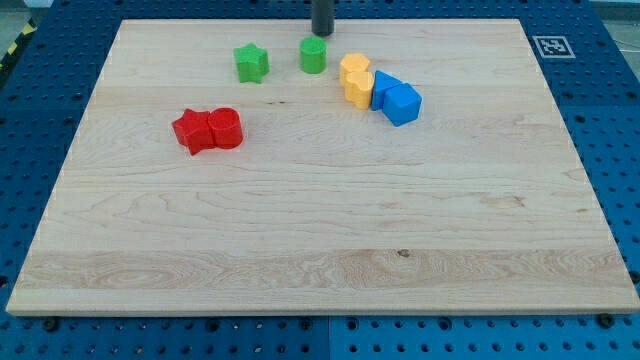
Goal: Push the blue triangle slightly to the bottom right of the yellow heart
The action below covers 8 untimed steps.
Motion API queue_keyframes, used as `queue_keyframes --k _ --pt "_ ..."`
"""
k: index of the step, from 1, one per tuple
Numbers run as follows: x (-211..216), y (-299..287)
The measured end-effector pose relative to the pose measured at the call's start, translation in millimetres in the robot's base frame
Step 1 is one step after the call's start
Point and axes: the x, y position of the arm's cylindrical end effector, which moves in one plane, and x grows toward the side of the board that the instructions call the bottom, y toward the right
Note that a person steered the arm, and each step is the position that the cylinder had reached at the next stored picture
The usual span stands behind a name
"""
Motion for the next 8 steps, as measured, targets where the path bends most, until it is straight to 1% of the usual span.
queue_keyframes --k 1,4,6,8 --pt "0 15" --pt "0 24" --pt "2 46" --pt "37 46"
